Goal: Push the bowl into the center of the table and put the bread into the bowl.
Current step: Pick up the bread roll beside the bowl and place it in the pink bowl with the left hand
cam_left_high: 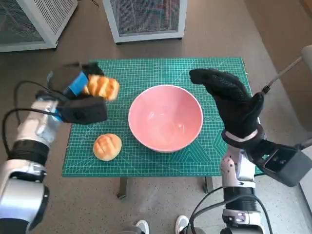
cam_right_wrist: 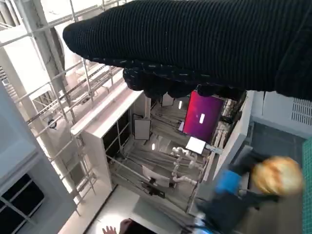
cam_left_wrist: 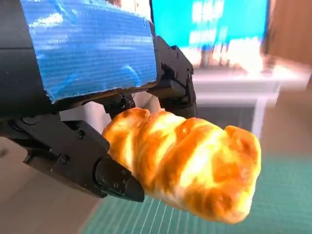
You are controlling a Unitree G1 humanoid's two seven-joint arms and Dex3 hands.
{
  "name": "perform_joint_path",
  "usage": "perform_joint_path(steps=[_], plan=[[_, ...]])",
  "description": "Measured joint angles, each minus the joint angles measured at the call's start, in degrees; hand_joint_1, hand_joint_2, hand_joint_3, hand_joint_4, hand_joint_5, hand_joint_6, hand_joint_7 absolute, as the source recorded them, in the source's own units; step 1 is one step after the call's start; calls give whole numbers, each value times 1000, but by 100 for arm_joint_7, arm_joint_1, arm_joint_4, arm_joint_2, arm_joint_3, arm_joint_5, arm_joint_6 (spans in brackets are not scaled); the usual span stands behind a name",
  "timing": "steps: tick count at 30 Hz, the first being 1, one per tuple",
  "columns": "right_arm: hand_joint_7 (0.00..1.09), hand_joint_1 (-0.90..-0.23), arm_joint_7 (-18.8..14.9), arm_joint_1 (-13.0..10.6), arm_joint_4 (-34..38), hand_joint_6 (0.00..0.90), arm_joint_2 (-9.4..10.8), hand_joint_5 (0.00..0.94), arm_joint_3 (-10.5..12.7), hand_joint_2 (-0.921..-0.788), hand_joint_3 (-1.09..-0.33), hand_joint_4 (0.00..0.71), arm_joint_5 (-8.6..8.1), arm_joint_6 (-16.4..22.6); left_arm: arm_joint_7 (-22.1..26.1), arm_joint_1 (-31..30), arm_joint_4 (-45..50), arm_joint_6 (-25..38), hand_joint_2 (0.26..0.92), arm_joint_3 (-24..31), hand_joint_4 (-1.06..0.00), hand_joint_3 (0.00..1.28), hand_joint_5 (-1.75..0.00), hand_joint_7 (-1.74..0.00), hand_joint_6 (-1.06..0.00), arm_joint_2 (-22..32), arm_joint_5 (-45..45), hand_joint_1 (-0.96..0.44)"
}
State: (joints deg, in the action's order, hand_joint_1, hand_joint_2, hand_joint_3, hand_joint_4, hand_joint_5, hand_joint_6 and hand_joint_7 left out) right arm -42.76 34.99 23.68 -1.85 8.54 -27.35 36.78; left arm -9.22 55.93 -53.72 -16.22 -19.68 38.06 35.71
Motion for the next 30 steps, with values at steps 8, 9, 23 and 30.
perform_joint_path(steps=[8,9,23,30], plan=[[666,-525,-1,1,-2,-1,-2,1,-5,-921,-586,319,0,1,98,-359,1799,377,920,627,-708,83,-1092,-1268,-574,151,-201,1],[665,-525,-1,2,-2,-1,-2,1,-5,-921,-587,319,0,1,109,-426,2009,422,920,676,-708,83,-1091,-1268,-574,150,-204,1],[659,-521,-47,-2,-40,-1,-14,2,-49,-921,-594,321,-7,-62,1129,-1385,4835,724,920,824,-746,44,-1064,-1203,-623,-364,-632,2],[659,-521,-117,-10,-72,-1,-14,1,-67,-921,-590,320,-66,-143,1489,-1394,4936,393,920,483,-728,62,-1109,-1201,-600,-625,-464,1]])
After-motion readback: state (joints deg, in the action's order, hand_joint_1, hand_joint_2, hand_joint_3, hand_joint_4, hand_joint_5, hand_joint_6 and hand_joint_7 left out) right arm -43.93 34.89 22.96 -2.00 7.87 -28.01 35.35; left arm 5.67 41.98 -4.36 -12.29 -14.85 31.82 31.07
